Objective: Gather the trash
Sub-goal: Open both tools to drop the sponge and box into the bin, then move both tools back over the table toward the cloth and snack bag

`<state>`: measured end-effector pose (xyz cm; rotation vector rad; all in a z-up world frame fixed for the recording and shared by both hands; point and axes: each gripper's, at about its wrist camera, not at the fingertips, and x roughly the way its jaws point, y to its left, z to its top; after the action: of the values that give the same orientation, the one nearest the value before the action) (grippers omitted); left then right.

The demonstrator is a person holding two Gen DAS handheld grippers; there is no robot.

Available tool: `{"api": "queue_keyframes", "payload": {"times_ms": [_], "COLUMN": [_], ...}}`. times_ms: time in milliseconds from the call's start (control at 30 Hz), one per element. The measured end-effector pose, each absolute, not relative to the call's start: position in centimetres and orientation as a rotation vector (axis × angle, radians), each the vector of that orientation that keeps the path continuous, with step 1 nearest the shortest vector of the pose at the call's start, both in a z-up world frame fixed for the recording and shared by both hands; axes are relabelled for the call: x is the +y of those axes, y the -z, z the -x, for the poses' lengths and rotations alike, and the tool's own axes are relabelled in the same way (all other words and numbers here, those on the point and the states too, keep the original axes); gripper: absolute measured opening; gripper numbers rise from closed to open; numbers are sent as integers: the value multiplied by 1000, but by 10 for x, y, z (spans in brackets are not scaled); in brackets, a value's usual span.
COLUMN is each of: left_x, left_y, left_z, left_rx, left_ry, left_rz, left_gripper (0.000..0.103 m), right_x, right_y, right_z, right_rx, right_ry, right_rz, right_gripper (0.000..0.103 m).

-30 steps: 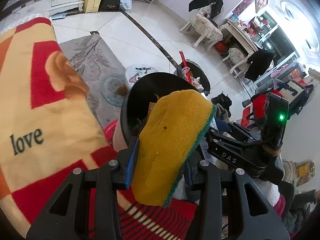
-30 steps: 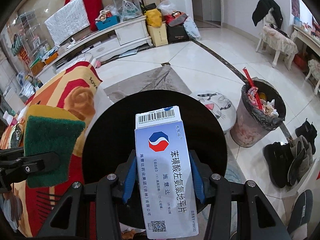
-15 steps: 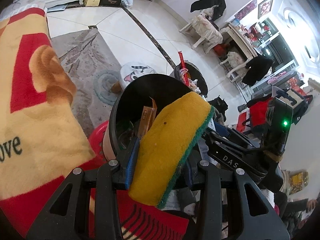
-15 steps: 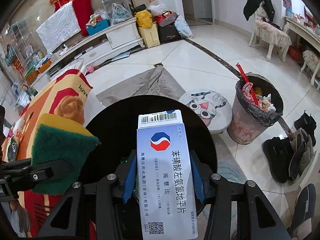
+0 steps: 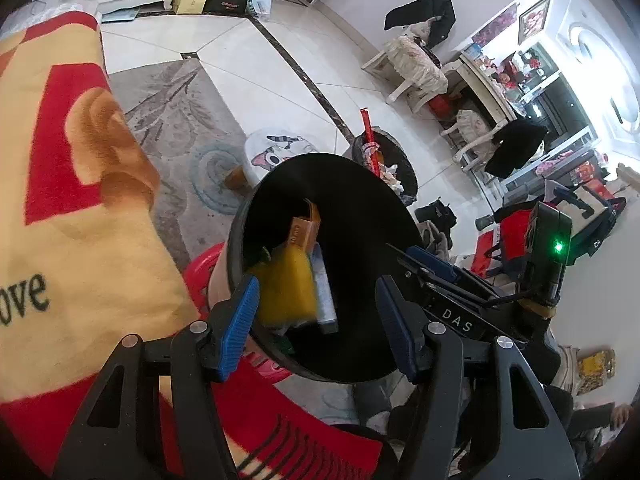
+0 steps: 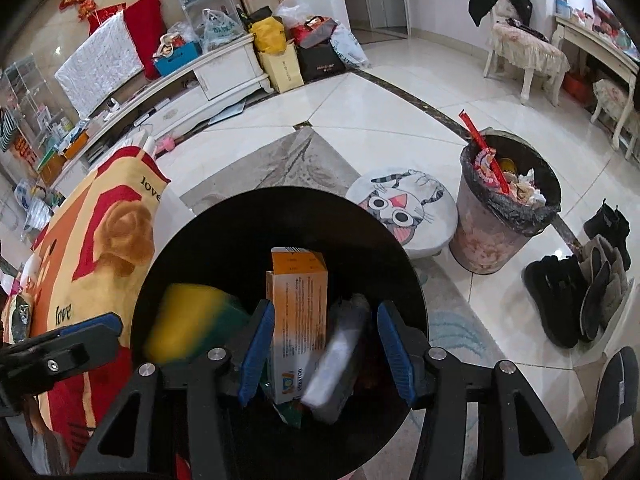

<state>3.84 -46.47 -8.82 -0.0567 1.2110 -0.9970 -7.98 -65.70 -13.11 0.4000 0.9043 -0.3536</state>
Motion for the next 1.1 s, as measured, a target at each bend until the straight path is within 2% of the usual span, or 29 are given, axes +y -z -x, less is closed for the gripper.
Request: {"api": "queue_keyframes", "payload": {"times_ms": [467,867,933,967,1100], "left_x": [-434,-367,-355,-346,-312], "left_y": [69,63,61,60,52], "left_z": [-33,-36,-36,-35,-31], "left_rx": [1124,1079,1074,1072,1057], "left_ry": [895,747,727,717,682], "left_rz": [-27,-17,-16,-15,-9], "left_gripper": [59,59,59,59,59], "right_x": [-630,-574,-560,-555,-526], "right_y": [127,123,121,120,114], "right_z": [79,67,64,63,54], "right_rx": [916,934,933,930,930], "right_ry": [306,218,192,180,118], "right_rz": [-373,-335,-327,-327,-307], "right_gripper": [52,53,59,69,71]}}
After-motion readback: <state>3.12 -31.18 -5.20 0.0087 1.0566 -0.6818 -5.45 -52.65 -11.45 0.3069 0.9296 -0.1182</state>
